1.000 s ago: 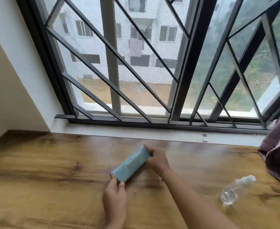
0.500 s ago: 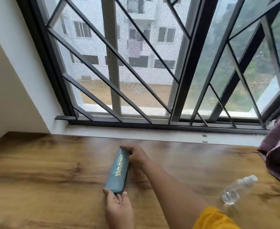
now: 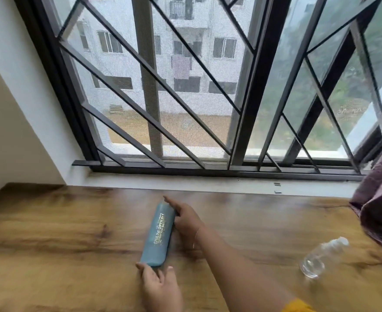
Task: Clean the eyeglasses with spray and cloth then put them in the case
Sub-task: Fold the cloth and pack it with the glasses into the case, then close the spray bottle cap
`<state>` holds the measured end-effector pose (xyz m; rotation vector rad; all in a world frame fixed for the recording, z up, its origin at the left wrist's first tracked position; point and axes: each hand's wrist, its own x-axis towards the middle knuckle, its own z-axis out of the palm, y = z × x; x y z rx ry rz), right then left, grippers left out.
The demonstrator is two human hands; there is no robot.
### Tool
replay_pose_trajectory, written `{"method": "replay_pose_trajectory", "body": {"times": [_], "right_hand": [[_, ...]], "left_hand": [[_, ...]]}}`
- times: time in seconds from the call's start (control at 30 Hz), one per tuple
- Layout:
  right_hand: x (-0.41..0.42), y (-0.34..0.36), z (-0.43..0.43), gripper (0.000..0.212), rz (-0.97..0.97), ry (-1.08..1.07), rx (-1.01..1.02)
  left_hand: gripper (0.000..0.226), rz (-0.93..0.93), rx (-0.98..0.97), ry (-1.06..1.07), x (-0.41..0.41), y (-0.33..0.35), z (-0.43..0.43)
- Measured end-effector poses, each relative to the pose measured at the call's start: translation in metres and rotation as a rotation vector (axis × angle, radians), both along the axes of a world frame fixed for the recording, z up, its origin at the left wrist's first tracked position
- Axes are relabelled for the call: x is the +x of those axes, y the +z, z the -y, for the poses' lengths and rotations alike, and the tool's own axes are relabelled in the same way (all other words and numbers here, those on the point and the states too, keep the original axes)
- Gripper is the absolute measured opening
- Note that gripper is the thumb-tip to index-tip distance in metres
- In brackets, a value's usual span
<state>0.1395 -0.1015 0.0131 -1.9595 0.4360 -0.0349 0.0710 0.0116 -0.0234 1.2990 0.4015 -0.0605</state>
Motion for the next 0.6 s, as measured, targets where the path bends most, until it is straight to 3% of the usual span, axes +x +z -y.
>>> {"method": "replay_pose_trajectory", "body": {"times": [0.1,0.17,0.23,0.4,0.6], "right_hand": [[-0.017,0.013,0.0,0.067,0.059,-0.109,-0.1],[-0.035,0.026,0.004,0.066,0.138,-0.201,-0.218],[-0.058,0.044,0.008,0.062,0.201,-0.25,-0.285],[-0.134,0.093,0.033,0.054,0.286,-0.4,-0.454],[-0.225,0.129,0.065,0.052,0.329,-0.659,-0.538]], "left_hand": [[0.079,0.026,0.054,-0.039,0.0,-0.001,-0.003],[0.094,0.02,0.078,-0.049,-0.003,0.002,-0.004],[0.104,0.084,0.242,-0.105,-0.012,0.014,-0.005],[0.083,0.217,0.38,-0.256,-0.043,0.046,0.017],[0.06,0.474,0.264,-0.723,-0.08,0.078,0.058]]}}
